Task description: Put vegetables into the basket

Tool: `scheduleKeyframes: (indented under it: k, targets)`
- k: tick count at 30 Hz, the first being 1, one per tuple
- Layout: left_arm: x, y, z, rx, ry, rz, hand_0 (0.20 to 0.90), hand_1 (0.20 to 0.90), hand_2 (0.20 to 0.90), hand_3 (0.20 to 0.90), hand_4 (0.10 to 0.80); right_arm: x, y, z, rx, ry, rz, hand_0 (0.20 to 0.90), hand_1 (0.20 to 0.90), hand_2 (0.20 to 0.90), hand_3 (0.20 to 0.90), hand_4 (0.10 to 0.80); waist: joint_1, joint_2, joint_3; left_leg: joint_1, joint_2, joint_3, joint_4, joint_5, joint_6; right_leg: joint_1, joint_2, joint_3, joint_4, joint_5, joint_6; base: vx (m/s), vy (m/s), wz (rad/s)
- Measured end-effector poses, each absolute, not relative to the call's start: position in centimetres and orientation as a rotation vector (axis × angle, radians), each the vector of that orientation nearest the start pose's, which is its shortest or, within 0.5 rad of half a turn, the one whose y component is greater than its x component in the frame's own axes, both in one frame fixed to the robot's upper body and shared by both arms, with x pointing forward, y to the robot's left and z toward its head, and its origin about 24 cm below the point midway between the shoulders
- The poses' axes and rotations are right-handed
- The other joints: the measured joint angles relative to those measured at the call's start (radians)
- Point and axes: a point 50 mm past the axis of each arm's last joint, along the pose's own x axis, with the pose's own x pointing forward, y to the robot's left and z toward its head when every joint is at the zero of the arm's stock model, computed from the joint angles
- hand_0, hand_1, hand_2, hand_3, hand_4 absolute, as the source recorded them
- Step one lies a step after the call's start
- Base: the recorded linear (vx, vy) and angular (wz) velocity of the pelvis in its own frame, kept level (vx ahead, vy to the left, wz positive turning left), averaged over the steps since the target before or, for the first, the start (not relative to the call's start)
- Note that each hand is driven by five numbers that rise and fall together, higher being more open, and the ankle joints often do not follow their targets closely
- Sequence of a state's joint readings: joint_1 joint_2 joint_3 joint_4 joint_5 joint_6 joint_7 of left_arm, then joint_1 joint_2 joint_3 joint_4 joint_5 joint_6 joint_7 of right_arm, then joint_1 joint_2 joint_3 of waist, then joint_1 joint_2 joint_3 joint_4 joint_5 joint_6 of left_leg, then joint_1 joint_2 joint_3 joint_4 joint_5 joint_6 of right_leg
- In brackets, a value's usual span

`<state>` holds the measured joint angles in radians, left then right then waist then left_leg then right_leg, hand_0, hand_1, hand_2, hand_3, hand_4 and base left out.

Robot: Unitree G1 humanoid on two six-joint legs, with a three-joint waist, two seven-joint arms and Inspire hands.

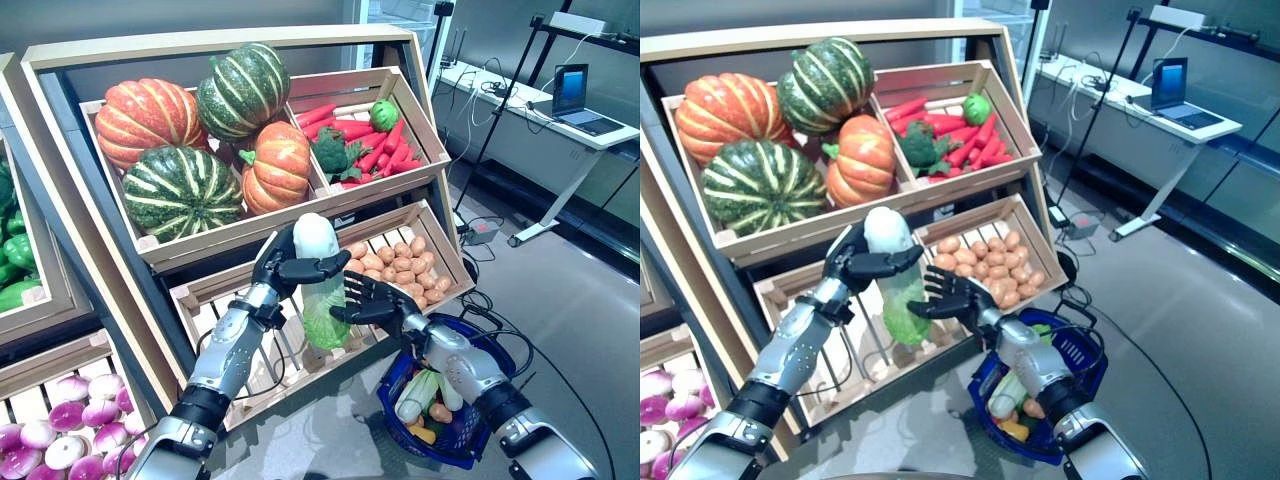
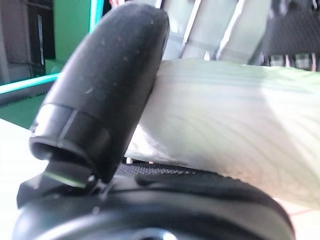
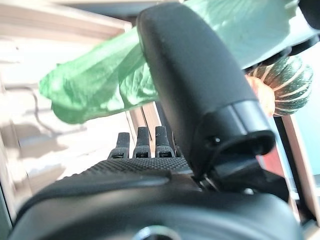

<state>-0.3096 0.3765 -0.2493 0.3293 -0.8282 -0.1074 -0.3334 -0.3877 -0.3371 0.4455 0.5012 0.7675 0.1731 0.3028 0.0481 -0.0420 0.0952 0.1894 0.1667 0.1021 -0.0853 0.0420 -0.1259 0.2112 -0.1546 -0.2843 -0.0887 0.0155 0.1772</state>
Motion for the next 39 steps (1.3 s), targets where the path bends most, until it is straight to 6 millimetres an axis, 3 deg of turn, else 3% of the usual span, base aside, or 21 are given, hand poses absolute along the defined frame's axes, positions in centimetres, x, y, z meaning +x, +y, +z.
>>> scheduleKeyframes:
  k: [5, 9, 21, 22, 23, 39]
  targets:
    - [29.9, 15.0, 6.4, -0.529, -0.008, -0.659, 0.3, 0.3, 0.3, 0.3, 0.4, 29.1, -13.6, 1.0, 0.35, 0.424, 0.769, 0.9, 0.9, 0.9, 0.9, 0.8, -0.001, 0.006, -0.006, -0.002, 0.0, -0.006, -0.003, 0.004, 0.0, 0.0, 0.001, 0.0, 0.0, 0.0, 0.0, 0.006, -0.004, 0.02]
    - [29.6, 14.4, 6.8, -0.612, -0.009, -0.766, 0.3, 0.3, 0.3, 0.3, 0.4, 29.0, -13.7, 1.6, 0.395, 0.4, 0.882, 0.9, 0.9, 0.9, 0.9, 0.8, -0.004, 0.012, -0.029, -0.005, 0.0, -0.008, -0.003, 0.005, 0.0, -0.001, 0.001, 0.0, 0.0, 0.0, 0.0, 0.001, -0.003, 0.01]
    - [29.2, 13.8, 6.6, -0.698, 0.022, -0.889, 0.3, 0.3, 0.3, 0.3, 0.4, 28.7, -14.2, 1.5, 0.511, 0.49, 1.049, 0.9, 0.9, 0.9, 0.9, 0.8, -0.003, 0.01, -0.075, -0.006, -0.001, -0.011, -0.003, 0.007, -0.001, -0.001, 0.001, 0.001, 0.0, 0.0, 0.0, 0.0, 0.0, 0.0]
    - [29.2, 13.8, 6.4, -0.699, 0.03, -0.889, 0.3, 0.3, 0.3, 0.3, 0.4, 28.7, -14.2, 1.3, 0.518, 0.504, 1.048, 0.714, 0.714, 0.714, 0.714, 0.676, -0.004, 0.011, -0.077, -0.006, -0.001, -0.011, -0.003, 0.007, -0.001, -0.001, 0.001, 0.001, 0.0, 0.0, 0.0, 0.0, 0.0, 0.0]
    - [29.2, 13.7, 6.3, -0.7, 0.037, -0.888, 0.3, 0.3, 0.3, 0.3, 0.4, 28.6, -14.2, 1.2, 0.524, 0.514, 1.047, 0.3, 0.3, 0.3, 0.3, 0.4, -0.005, 0.011, -0.079, -0.006, -0.001, -0.011, -0.003, 0.007, -0.001, -0.001, 0.001, 0.001, 0.0, 0.0, 0.0, 0.0, 0.0, 0.0]
    - [29.2, 13.7, 5.4, -0.715, 0.084, -0.883, 0.3, 0.3, 0.3, 0.3, 0.4, 28.1, -14.0, 0.3, 0.535, 0.584, 1.052, 0.3, 0.3, 0.3, 0.3, 0.4, -0.009, 0.013, -0.081, -0.008, -0.001, -0.01, -0.003, 0.008, 0.0, -0.004, 0.001, 0.003, 0.0, 0.0, 0.001, 0.0, 0.0, 0.0]
